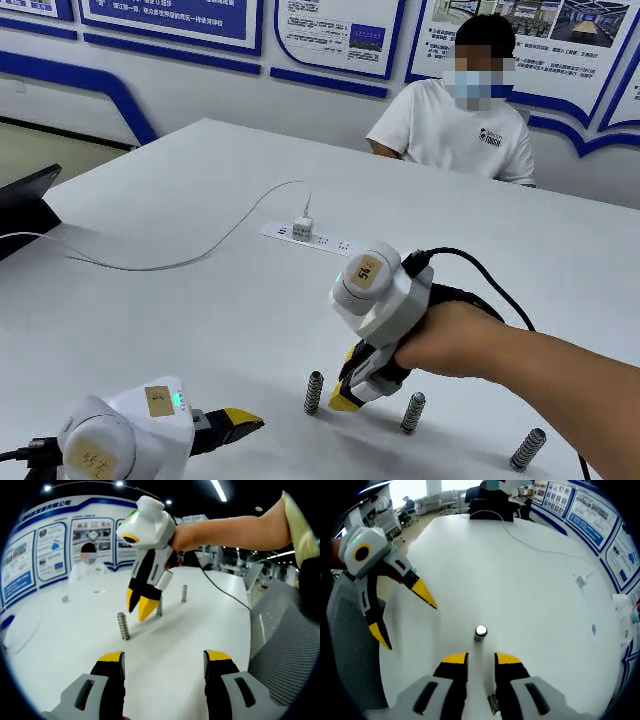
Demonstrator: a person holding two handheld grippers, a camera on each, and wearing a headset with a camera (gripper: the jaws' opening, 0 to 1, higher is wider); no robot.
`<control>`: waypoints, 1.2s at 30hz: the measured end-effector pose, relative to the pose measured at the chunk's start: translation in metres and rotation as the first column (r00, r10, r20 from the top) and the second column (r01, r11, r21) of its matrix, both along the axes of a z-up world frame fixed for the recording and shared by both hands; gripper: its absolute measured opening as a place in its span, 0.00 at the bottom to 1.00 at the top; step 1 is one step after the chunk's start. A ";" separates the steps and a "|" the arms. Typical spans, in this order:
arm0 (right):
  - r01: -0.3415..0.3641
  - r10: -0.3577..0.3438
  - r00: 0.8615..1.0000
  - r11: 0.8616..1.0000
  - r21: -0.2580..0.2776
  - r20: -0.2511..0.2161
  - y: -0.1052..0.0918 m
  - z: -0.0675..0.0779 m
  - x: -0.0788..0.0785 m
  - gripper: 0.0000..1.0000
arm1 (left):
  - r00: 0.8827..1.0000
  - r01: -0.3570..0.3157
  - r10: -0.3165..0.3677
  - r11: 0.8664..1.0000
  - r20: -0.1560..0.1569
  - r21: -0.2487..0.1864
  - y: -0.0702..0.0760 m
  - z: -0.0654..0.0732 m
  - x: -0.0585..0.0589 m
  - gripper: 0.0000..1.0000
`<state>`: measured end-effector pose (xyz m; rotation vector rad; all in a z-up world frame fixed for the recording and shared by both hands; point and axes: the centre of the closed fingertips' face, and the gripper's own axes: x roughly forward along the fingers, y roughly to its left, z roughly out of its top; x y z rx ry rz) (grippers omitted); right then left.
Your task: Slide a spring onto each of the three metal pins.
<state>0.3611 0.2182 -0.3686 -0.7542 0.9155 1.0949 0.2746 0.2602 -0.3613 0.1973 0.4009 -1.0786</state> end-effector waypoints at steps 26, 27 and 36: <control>0.128 -0.137 0.990 0.976 0.178 0.039 -0.032 0.019 -0.045 0.24 | 1.000 0.015 -0.015 1.000 0.005 -0.006 -0.005 0.004 0.001 0.67; 0.134 -0.143 0.989 0.974 0.185 0.038 -0.034 0.019 -0.047 0.24 | 1.000 0.015 -0.015 1.000 0.005 -0.006 -0.005 0.004 0.001 0.68; 0.189 -0.202 0.979 0.954 0.233 0.034 -0.052 0.021 -0.064 0.26 | 1.000 0.022 -0.022 1.000 0.004 -0.006 -0.007 0.004 0.000 0.68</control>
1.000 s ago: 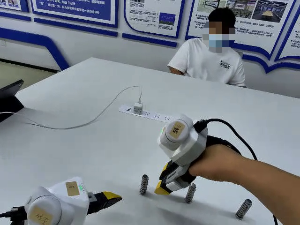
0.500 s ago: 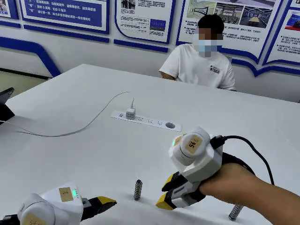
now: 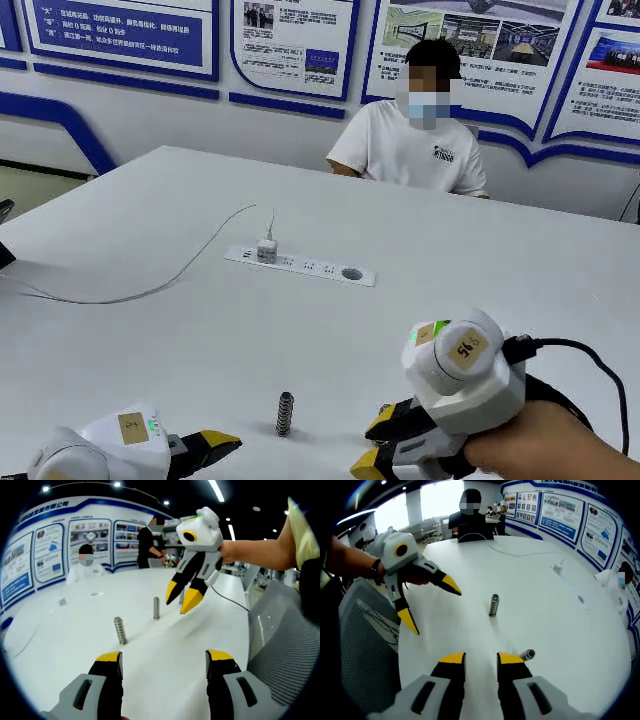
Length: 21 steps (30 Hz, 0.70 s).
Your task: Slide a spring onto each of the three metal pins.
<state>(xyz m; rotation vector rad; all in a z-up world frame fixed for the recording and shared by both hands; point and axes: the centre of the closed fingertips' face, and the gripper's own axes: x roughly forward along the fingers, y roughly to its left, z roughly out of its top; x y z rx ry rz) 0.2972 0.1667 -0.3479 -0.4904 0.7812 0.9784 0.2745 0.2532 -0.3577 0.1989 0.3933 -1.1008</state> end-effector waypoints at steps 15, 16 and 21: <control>0.073 -0.074 0.997 0.995 0.062 0.016 -0.035 -0.002 -0.015 0.29 | 1.000 0.007 -0.007 1.000 -0.001 0.004 -0.002 0.000 -0.002 0.69; 0.078 -0.079 0.997 0.995 0.065 0.015 -0.037 -0.002 -0.016 0.29 | 1.000 0.007 -0.007 1.000 -0.001 0.005 -0.002 0.000 -0.002 0.69; 0.107 -0.109 0.994 0.991 0.081 0.018 -0.051 -0.002 -0.019 0.30 | 1.000 0.006 -0.006 1.000 -0.002 0.007 -0.002 -0.001 -0.001 0.70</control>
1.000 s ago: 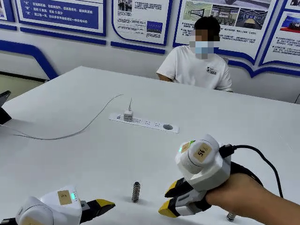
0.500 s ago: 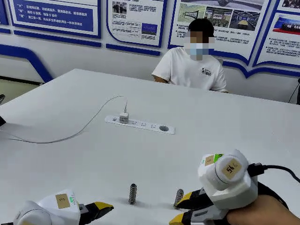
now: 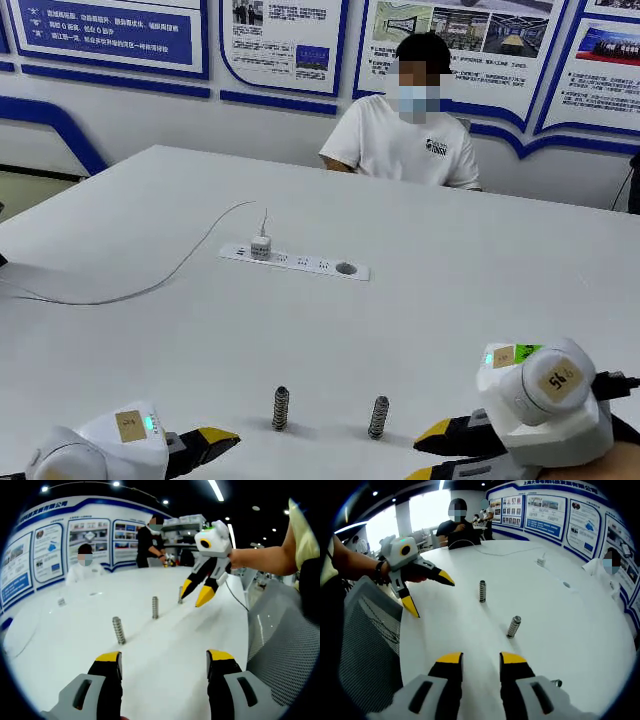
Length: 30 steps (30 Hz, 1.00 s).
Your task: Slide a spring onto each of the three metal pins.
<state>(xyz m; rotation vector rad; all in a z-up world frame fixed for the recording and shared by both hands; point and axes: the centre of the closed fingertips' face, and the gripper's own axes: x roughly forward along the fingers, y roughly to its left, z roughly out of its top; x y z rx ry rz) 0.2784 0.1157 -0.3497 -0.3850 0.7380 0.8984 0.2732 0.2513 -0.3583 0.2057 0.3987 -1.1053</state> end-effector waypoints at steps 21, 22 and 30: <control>0.117 -0.119 0.992 0.992 0.055 0.031 -0.055 0.003 -0.011 0.36 | 1.000 -0.001 0.001 1.000 -0.003 0.004 -0.002 0.000 -0.001 0.71; 0.122 -0.124 0.992 0.991 0.057 0.033 -0.058 0.002 -0.011 0.37 | 1.000 -0.001 0.001 1.000 -0.004 0.004 -0.003 0.000 0.000 0.71; 0.171 -0.175 0.983 0.982 0.077 0.047 -0.084 -0.002 -0.014 0.42 | 1.000 0.001 -0.001 1.000 -0.008 0.006 -0.003 -0.002 0.000 0.71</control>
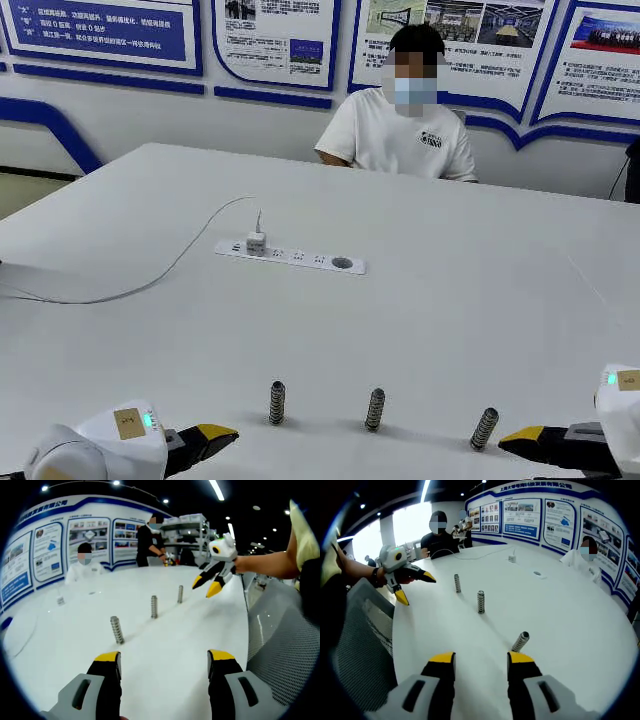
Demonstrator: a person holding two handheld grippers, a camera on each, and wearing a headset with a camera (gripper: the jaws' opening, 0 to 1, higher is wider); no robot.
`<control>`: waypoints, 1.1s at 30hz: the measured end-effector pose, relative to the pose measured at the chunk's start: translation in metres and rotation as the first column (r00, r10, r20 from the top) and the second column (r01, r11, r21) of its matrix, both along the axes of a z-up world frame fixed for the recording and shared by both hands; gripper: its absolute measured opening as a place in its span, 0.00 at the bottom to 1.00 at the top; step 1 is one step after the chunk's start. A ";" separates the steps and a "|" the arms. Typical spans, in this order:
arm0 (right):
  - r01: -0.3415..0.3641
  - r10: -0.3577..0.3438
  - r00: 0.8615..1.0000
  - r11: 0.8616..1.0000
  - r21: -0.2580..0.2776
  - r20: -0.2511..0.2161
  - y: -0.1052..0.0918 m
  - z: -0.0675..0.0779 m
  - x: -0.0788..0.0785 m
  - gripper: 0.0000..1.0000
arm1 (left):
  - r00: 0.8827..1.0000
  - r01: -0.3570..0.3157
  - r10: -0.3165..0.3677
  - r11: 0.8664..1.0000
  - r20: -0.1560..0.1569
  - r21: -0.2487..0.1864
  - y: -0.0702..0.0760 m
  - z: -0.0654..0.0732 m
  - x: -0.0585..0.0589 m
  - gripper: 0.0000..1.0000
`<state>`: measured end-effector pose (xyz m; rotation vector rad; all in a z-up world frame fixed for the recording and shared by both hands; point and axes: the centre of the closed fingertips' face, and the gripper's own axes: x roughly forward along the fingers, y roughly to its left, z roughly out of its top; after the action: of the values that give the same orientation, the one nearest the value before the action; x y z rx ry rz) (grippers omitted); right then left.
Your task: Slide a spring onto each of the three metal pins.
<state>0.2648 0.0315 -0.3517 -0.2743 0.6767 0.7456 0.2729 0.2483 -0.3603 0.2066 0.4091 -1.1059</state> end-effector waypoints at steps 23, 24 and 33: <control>-0.023 0.017 0.995 0.998 0.051 0.101 -0.022 -0.011 -0.010 0.55 | 1.000 -0.005 0.005 1.000 -0.013 0.004 0.000 -0.005 0.000 0.72; -0.021 0.016 0.995 0.998 0.055 0.101 -0.022 -0.011 -0.011 0.55 | 1.000 -0.005 0.005 1.000 -0.013 0.004 0.000 -0.005 0.001 0.71; -0.015 0.005 0.992 0.996 0.086 0.122 -0.025 -0.014 -0.014 0.60 | 1.000 -0.010 0.011 1.000 -0.017 0.007 0.001 -0.007 0.002 0.71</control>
<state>0.2512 0.0062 -0.3662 -0.2417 0.5262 0.7595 0.2744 0.2498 -0.3676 0.2005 0.4287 -1.0968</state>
